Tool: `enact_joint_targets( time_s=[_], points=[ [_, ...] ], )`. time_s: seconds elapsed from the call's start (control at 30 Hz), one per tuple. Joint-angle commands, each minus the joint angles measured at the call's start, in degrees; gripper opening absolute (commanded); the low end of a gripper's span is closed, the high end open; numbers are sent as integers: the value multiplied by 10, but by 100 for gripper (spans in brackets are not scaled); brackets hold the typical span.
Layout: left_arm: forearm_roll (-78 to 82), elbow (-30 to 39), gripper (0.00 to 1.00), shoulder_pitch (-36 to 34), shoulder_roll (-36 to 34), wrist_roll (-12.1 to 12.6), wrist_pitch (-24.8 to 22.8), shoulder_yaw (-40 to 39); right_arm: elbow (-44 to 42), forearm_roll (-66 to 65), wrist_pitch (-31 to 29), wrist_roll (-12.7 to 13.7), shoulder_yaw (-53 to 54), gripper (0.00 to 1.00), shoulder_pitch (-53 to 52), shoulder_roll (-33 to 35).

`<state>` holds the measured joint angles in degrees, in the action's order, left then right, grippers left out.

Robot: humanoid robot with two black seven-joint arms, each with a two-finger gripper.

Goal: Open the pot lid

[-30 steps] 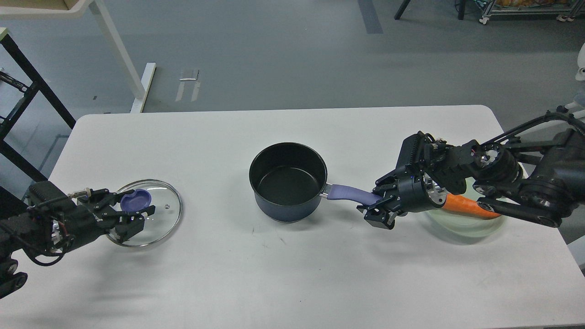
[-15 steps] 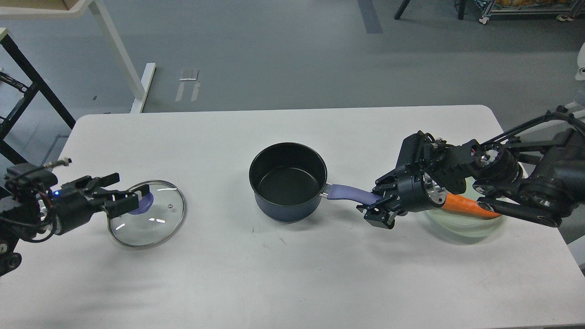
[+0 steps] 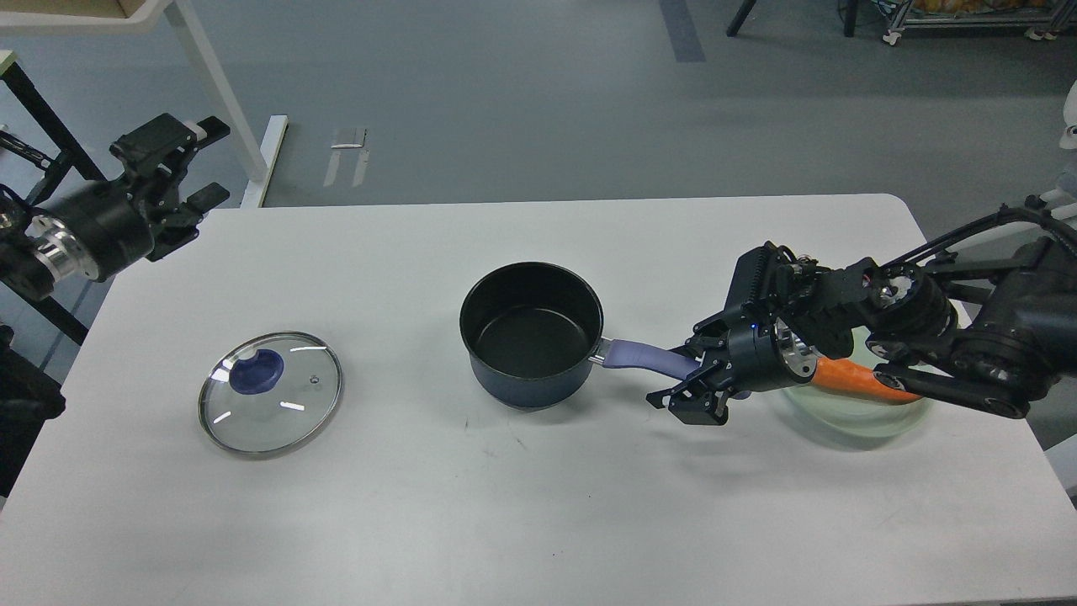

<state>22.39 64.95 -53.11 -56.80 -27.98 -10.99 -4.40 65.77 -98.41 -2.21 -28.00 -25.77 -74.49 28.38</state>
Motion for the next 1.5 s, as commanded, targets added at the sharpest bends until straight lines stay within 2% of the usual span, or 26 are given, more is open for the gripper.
enact_joint_targets(
  time_s=[0.0,0.3,0.43,0.57,0.73,0.87,1.0,1.1,1.17,1.27,1.47],
  points=[
    [-1,-5,99,-1,3,0,-1,0,11,49,-3,0,2,98,-13,17],
    [-1,-5,99,-1,3,0,-1,0,83,201,-5,0,37,98,-87,141],
    [-1,-5,99,-1,4,0,-1,0,84,342,-3,0,96,98,-76,177],
    [-4,-5,99,1,11,0,3,0,72,538,2,0,156,98,-22,195],
    [-80,-5,99,7,34,0,10,-1,58,780,2,0,246,98,87,190],
    [-148,-23,99,33,64,0,8,-20,52,888,1,0,322,98,169,169],
    [-197,-60,99,91,117,0,0,-116,53,976,-4,0,395,98,253,147],
    [-206,-67,99,153,157,0,-22,-216,53,1000,-8,0,452,98,316,118],
    [-204,-73,99,185,173,1,-50,-249,52,999,-9,0,484,98,350,102],
    [-208,-92,99,212,191,28,-67,-265,41,999,-9,0,512,98,386,67],
    [-207,-100,99,238,202,32,-77,-297,16,998,-10,0,520,100,414,17]
  ],
)
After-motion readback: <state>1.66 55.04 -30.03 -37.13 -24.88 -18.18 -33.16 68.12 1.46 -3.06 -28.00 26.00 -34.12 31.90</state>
